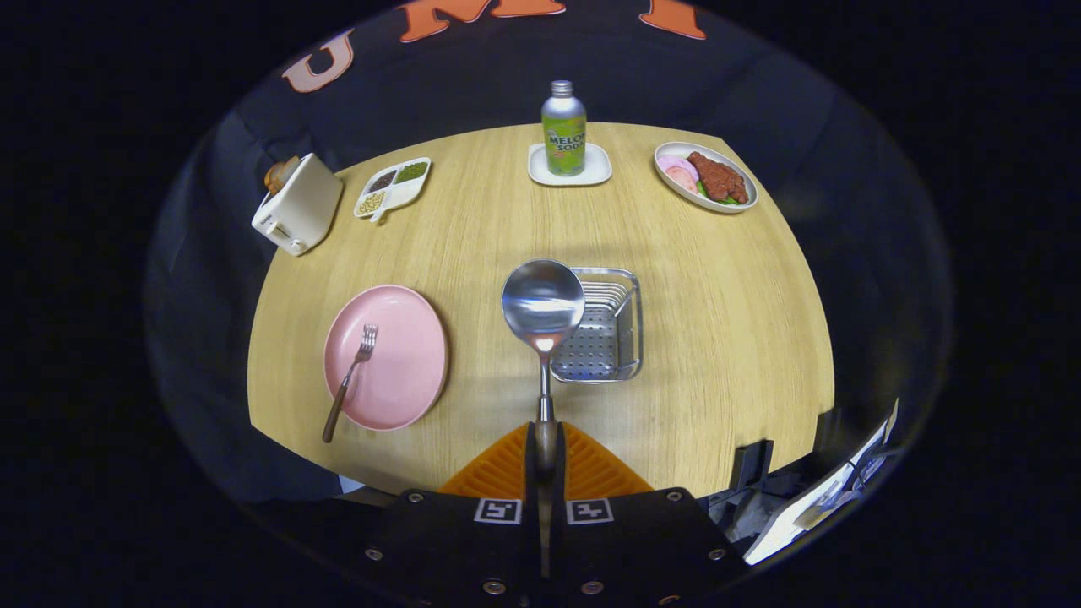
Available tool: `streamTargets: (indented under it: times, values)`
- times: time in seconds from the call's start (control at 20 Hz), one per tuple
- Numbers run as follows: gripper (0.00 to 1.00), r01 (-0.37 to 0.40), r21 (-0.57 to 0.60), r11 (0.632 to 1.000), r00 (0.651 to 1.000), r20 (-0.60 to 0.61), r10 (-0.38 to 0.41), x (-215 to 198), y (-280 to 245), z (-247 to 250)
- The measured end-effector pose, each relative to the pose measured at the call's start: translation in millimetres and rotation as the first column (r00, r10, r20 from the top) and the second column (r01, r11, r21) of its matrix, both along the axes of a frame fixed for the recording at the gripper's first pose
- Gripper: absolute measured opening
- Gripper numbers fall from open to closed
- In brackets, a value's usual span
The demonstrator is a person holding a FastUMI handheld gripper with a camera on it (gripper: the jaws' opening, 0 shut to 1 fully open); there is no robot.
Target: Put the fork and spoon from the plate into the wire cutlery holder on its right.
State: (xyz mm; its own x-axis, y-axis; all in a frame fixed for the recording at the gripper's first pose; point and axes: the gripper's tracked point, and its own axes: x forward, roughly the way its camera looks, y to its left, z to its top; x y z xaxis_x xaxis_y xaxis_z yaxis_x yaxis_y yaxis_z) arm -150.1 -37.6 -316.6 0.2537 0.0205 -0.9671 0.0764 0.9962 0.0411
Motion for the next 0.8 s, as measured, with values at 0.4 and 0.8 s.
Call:
streamTargets:
  times: [0.4,0.8]
  values:
    - [0.05,-0.004,-0.021,1.000,0.997,-0.074,0.002,2.6,-24.8,-23.1]
    - [0.08,-0.042,-0.041,0.998,0.993,-0.112,0.037,18.6,-41.3,-28.7]
